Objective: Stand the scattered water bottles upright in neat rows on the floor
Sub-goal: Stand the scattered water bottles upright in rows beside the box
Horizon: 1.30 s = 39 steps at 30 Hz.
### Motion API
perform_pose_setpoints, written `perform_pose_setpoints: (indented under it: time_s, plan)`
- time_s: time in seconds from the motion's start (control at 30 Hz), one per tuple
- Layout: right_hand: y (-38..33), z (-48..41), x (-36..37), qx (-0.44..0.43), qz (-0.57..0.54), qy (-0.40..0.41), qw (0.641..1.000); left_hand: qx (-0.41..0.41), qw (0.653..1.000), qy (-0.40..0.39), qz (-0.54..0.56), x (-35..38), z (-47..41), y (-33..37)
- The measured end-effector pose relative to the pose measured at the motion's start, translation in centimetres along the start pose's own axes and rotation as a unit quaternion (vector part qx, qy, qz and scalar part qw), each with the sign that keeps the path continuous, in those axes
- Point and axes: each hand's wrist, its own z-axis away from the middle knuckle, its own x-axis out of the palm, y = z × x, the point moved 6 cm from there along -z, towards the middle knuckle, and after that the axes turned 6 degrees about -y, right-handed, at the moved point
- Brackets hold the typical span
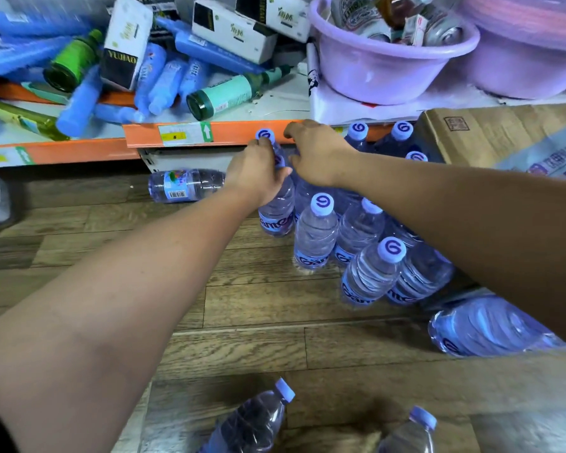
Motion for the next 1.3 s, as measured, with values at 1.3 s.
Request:
perform_pose_setpoints:
  time_s: [1.3]
  plan:
    - [3.9, 21.8, 21.2, 0.064, 0.183, -0.557, 0.807, 0.104, 0.799, -0.583, -0.107, 19.8, 22.6, 0.7]
